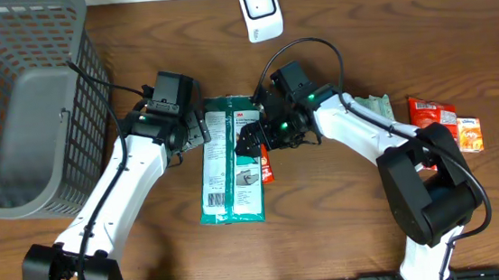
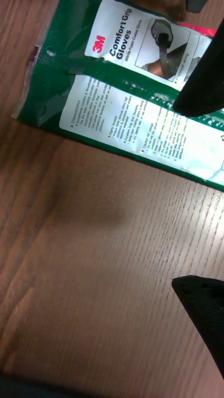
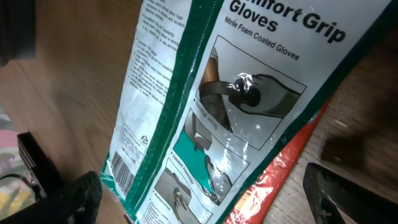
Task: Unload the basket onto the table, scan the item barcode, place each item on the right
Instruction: 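Move the right gripper left to the green gloves pack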
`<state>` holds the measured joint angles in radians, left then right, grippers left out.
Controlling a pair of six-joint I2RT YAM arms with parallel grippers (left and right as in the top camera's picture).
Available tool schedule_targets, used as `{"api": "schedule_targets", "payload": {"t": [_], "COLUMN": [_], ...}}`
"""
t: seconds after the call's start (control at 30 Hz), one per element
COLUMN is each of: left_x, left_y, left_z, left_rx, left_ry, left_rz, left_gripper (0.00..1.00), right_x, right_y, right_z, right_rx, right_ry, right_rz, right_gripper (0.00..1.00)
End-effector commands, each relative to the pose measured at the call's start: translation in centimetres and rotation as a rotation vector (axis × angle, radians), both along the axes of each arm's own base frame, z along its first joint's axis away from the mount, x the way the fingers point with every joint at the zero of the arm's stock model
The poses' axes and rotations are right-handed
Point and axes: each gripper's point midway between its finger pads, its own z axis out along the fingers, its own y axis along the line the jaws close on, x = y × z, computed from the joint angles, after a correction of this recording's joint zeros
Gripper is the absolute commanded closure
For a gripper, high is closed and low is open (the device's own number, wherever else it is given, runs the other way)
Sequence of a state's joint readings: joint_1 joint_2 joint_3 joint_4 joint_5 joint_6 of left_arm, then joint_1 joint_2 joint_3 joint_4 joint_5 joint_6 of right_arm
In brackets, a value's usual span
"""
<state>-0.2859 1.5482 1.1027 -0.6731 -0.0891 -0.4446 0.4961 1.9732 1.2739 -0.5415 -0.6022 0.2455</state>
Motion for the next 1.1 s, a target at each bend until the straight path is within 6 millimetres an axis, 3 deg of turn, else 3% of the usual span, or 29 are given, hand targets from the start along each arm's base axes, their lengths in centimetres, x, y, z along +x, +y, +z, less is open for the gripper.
{"api": "schedule_targets", "payload": {"t": [0.0, 0.3, 0.33, 0.4, 0.43, 0.57, 0.8, 0.93, 1.07], "left_x": [0.2, -0.4, -0.5, -0.8, -0.9, -0.9, -1.0, -1.1, -1.3], "left_y": [0.4, 0.6, 0.6, 0.7, 0.7, 0.7, 1.0, 1.7, 2.0], "left_z": [0.6, 0.4, 0.4, 0.2, 0.2, 0.0, -1.2, -2.6, -4.8], "left_rx": [0.011, 0.018, 0.020, 0.029, 0.040, 0.048, 0.084, 0.095, 0.070], "left_ry": [-0.022, 0.001, 0.007, 0.020, 0.026, 0.033, 0.075, 0.121, 0.193], "left_rz": [0.009, 0.008, 0.007, -0.008, -0.031, -0.046, -0.113, -0.099, -0.117], "left_gripper": [0.17, 0.18, 0.21, 0.41, 0.59, 0.78, 0.80, 0.79, 0.80], "right_x": [-0.1, 0.0, 0.0, 0.0, 0.0, 0.0, -0.1, -0.2, -0.3], "right_y": [0.2, 0.3, 0.3, 0.2, 0.2, 0.2, 0.2, 0.1, 0.1], "right_z": [1.0, 1.1, 1.1, 1.1, 1.1, 1.1, 1.0, 0.8, 0.7], "right_rx": [0.006, 0.006, 0.006, 0.006, 0.006, 0.006, 0.004, 0.000, -0.003], "right_ry": [-0.021, -0.023, -0.024, -0.023, -0.023, -0.024, -0.004, 0.007, 0.034], "right_rz": [-0.004, -0.004, -0.004, -0.005, -0.005, -0.005, -0.025, -0.032, -0.060], "right_gripper": [0.01, 0.01, 0.01, 0.01, 0.02, 0.02, 0.03, 0.13, 0.16]}}
